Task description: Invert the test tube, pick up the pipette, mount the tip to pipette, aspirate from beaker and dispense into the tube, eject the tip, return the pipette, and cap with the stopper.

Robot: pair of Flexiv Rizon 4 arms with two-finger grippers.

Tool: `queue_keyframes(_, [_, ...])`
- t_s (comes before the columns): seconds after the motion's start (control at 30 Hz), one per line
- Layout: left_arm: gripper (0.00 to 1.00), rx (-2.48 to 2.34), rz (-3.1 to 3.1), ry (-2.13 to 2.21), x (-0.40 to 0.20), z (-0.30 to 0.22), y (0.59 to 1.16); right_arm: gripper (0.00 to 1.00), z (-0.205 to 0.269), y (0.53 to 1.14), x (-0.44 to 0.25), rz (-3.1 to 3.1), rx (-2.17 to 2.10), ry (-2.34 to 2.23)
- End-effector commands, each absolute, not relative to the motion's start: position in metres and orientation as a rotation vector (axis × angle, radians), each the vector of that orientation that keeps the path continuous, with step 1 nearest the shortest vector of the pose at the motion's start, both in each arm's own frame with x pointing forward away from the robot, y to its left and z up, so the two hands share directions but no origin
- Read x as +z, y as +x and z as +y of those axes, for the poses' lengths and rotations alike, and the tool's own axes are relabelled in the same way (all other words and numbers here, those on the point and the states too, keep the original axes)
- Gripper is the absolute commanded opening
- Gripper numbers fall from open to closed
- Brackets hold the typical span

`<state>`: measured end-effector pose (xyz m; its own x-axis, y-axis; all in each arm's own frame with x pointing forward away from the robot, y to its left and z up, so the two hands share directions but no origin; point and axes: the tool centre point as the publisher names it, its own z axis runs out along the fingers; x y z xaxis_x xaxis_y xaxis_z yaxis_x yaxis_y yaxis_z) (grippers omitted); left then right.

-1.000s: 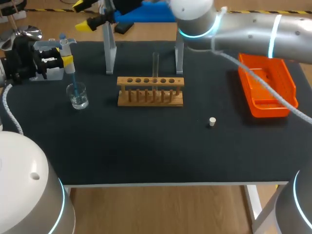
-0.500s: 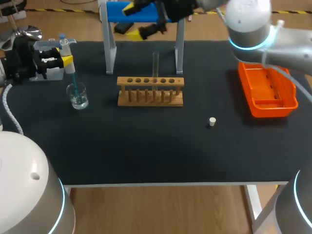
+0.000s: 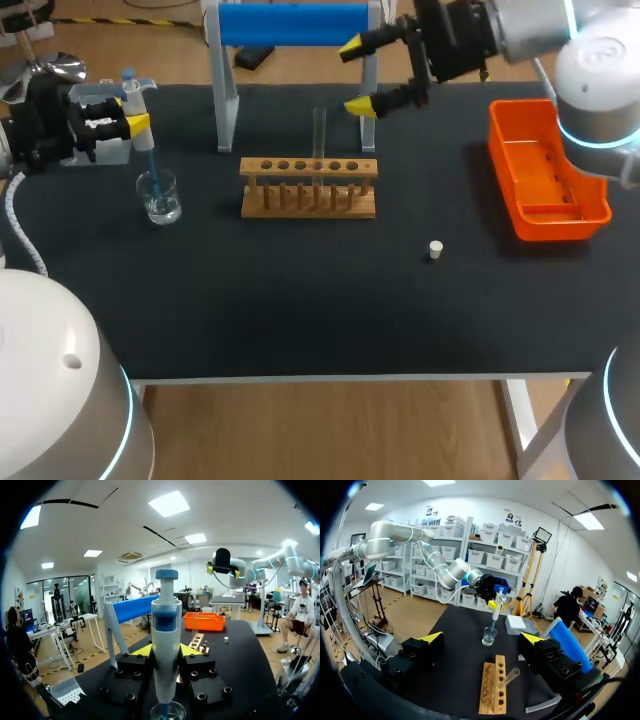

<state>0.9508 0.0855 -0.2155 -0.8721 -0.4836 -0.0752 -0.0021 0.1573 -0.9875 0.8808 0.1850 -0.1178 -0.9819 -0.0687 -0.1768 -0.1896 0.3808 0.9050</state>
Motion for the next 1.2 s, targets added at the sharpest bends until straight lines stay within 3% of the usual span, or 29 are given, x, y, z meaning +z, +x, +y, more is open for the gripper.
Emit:
queue_keyframes(0.03, [0.0,-1.761,2.067,-0.464,-0.215,0.086,0.95,1.0,0.157,0.873,-0.129,2.496,1.704,-0.229])
queue_keyframes(0.47, [0.0,-1.761,2.067,-0.464,-0.215,0.086,0.95,1.0,0.136,0.893,-0.18,2.531,1.724,-0.213])
queue_keyframes(1.2, [0.0,-1.761,2.067,-0.464,-0.215,0.086,0.95,1.0,0.162,0.936,-0.24,2.637,1.724,-0.249])
